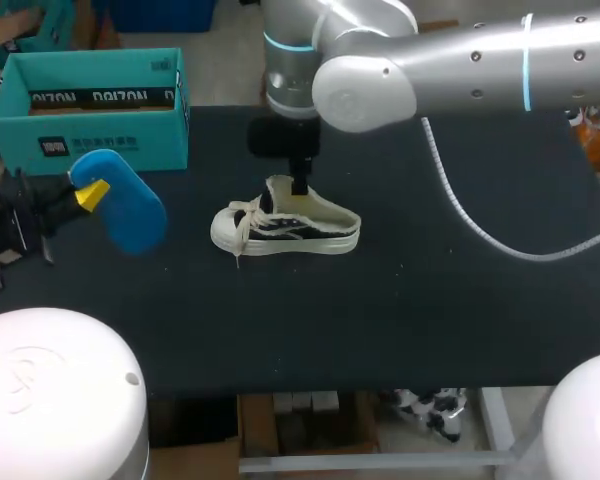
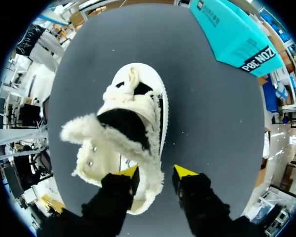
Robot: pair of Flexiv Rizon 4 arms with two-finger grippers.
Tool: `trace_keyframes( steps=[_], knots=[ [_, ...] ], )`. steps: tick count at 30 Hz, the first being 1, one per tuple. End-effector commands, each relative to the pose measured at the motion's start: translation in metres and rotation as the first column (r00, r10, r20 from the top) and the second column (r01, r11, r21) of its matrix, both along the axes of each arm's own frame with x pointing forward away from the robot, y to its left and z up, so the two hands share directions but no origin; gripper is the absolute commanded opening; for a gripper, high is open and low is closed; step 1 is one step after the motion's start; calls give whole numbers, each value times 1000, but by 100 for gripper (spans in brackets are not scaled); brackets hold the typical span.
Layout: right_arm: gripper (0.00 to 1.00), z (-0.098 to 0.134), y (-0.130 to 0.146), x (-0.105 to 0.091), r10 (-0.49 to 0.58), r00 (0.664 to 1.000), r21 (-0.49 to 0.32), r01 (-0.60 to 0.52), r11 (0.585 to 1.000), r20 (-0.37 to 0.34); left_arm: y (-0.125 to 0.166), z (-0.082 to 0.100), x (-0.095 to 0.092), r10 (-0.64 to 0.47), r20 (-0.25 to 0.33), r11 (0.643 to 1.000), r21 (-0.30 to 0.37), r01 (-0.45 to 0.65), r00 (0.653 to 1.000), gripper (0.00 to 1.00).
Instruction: Open the shoe tongue, take the insole out of the shoe, put the insole back into the shoe, and pack the shoe into the shoebox
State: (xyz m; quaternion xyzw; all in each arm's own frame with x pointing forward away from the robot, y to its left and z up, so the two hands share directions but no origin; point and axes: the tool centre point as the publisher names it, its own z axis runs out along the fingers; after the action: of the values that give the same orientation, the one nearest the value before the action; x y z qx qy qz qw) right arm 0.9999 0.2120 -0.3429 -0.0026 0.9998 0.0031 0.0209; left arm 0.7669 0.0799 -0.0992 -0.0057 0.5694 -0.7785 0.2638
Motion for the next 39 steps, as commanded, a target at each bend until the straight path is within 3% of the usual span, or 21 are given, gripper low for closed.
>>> trace_keyframes(
  steps=[1,11,17,22,26,30,39],
  knots=[
    [0,1,5,1,-14,1000,-24,14,1000,-8,-2,-3,4,145,-42,987,-64,-147,989,0],
    [0,2,5,-3,-73,997,-35,73,997,-10,-10,-7,26,90,-53,994,-58,-93,995,0],
    [0,14,-5,-8,-194,981,-26,193,981,-17,-29,-2,55,-11,-48,998,-59,8,999,0],
    [0,26,-13,-16,-326,945,2,326,945,-36,-45,9,74,-92,-41,993,-82,89,995,0],
    [0,35,-18,-25,-447,893,25,449,893,-45,-55,22,90,-145,-14,987,-73,143,989,0],
    [0,40,-20,-36,-565,823,67,568,820,-65,-59,33,121,-211,7,974,-77,211,977,0],
    [0,44,-14,-69,-775,623,139,781,609,-106,-70,50,180,-353,32,932,-77,354,935,0]
  ],
)
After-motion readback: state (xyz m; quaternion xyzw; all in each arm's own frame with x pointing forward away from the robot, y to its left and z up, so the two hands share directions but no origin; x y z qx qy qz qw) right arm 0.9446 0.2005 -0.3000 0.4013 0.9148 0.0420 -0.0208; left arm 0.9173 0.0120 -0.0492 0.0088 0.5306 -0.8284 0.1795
